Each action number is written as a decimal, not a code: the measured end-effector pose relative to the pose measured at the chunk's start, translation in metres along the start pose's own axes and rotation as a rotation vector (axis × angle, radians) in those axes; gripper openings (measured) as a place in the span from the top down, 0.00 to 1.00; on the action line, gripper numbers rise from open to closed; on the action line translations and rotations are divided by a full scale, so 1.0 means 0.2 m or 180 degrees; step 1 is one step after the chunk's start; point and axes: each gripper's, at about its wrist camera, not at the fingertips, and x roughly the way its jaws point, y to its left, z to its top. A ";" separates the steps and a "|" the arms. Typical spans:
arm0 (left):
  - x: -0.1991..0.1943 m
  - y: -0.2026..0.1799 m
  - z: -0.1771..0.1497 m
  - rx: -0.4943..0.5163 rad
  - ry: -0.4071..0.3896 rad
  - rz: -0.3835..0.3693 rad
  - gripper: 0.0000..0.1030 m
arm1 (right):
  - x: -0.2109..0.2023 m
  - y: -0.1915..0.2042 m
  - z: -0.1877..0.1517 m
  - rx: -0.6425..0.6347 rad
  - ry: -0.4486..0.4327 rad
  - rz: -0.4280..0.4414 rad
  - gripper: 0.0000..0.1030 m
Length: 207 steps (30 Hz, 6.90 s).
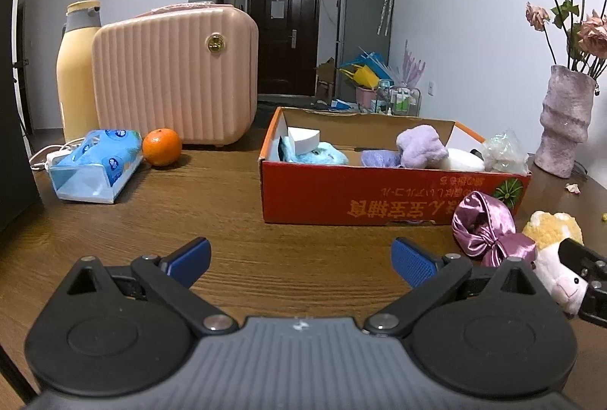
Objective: Organize soft objects
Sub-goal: 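Withdraw both tools from the box toward the pink satin bow, then lower right gripper onto plush toy while left tool moves toward pink bow, then close left gripper on pink satin bow while right gripper holds plush toy, then carry pink bow and plush toy with both grippers over the box, then open both grippers to drop pink bow and plush toy into the box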
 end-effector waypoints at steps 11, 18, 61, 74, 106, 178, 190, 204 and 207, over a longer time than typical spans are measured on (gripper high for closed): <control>0.05 -0.02 -0.01 0.0011 0.0204 -0.0182 0.00 | 0.18 -0.07 -0.04 0.0228 0.0514 0.0070 0.00; 0.05 -0.06 -0.03 0.0083 0.0236 -0.0237 0.00 | 0.24 -0.17 -0.04 0.0399 0.0584 -0.0021 0.00; 0.17 -0.53 0.03 0.0079 0.0142 -0.0509 0.00 | 0.34 -0.46 -0.02 0.0556 0.0546 0.0032 0.48; 0.31 -0.74 0.02 0.0225 0.0405 -0.0588 0.00 | 0.35 -0.61 -0.03 0.0651 0.0509 -0.0118 0.48; 0.41 -0.79 -0.01 0.0365 0.0728 -0.0771 0.64 | 0.34 -0.59 -0.04 0.0605 0.0487 -0.0159 0.48; 0.46 -0.12 0.40 -0.0153 -0.0450 -0.0273 0.65 | 0.58 0.26 0.28 0.0180 -0.0691 0.0028 0.48; 0.64 -0.11 0.49 -0.0137 -0.0486 -0.0206 0.65 | 0.79 0.31 0.34 0.0169 -0.0635 0.0205 0.48; 0.85 -0.16 0.52 0.0118 -0.0397 -0.0199 0.63 | 0.99 0.29 0.38 0.0250 -0.0387 0.0346 0.36; 0.86 -0.16 0.51 0.0134 -0.0390 -0.0140 0.50 | 0.97 0.28 0.38 0.0285 -0.0443 0.0311 0.18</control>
